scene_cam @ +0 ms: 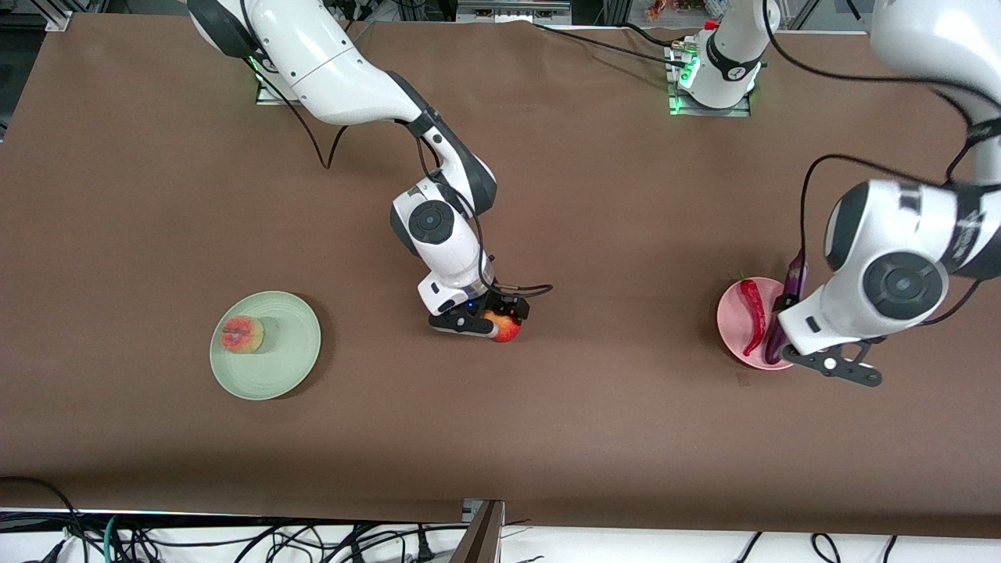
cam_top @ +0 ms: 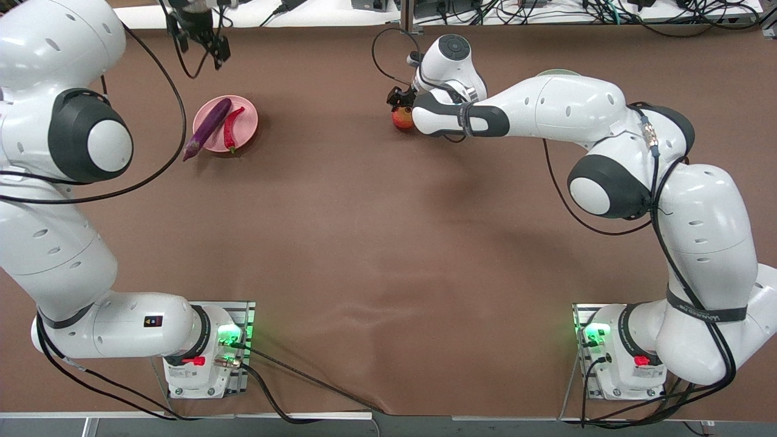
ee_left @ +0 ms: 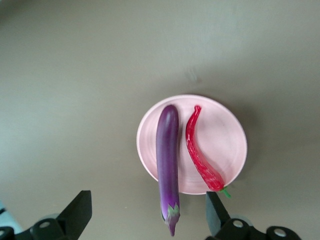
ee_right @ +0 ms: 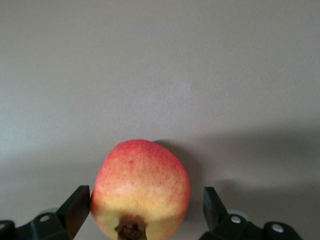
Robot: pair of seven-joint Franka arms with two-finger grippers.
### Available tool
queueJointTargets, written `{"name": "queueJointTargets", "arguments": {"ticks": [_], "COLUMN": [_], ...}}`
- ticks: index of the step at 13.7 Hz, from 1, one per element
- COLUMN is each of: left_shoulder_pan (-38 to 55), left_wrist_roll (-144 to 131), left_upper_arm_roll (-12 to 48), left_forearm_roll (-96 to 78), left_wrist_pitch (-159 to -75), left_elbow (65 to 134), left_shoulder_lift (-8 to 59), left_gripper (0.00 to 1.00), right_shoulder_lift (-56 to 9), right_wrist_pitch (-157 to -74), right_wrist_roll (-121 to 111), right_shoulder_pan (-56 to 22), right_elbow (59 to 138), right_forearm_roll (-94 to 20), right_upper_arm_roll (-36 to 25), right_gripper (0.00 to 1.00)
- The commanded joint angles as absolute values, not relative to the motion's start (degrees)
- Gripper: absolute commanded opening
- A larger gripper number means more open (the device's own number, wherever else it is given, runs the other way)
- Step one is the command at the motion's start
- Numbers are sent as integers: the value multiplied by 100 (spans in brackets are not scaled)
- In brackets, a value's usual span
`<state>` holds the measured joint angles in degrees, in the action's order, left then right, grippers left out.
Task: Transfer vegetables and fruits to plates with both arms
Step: 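Place the eggplant on the pink plate while the right gripper grasps the apple, then carry the apple to the green plate while the left gripper withdraws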
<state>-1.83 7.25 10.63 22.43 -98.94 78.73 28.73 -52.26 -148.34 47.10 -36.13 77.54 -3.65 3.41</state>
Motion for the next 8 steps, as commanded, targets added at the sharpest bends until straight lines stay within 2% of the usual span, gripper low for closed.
{"name": "queueJointTargets", "arguments": {"ticks": [1, 2, 3, 6, 7, 8], "left_shoulder_pan": [-211, -220, -272, -369, -465, -509], "left_wrist_roll": [782, 782, 774, 677, 511, 353], "left_upper_arm_roll": [1178, 1178, 1152, 1037, 1046, 1037], "left_forearm_roll": [2242, 2058, 1691, 1082, 855, 696], "left_wrist_pitch": [-9388, -9256, -9150, -8818, -8537, -8378], "left_elbow": [6955, 6761, 6585, 6512, 6469, 6486], "left_shoulder_lift": [2848, 2839, 2743, 2365, 2321, 2216], "left_gripper": [100, 100, 100, 100, 100, 100], "right_shoulder_lift": [-5352, -5361, -5370, -5388, -5388, -5353], "right_wrist_pitch": [-15047, -15064, -15064, -15082, -15082, -15073], "right_wrist_roll": [4816, 4816, 4816, 4816, 4799, 4764], "right_shoulder_pan": [-3665, -3665, -3665, -3656, -3656, -3639], "right_elbow": [7673, 7673, 7673, 7673, 7673, 7673], "right_forearm_roll": [-202, -202, -202, -202, -193, -193], "right_upper_arm_roll": [272, 272, 272, 272, 272, 264], "right_gripper": [100, 99, 91, 50, 43, 42]}}
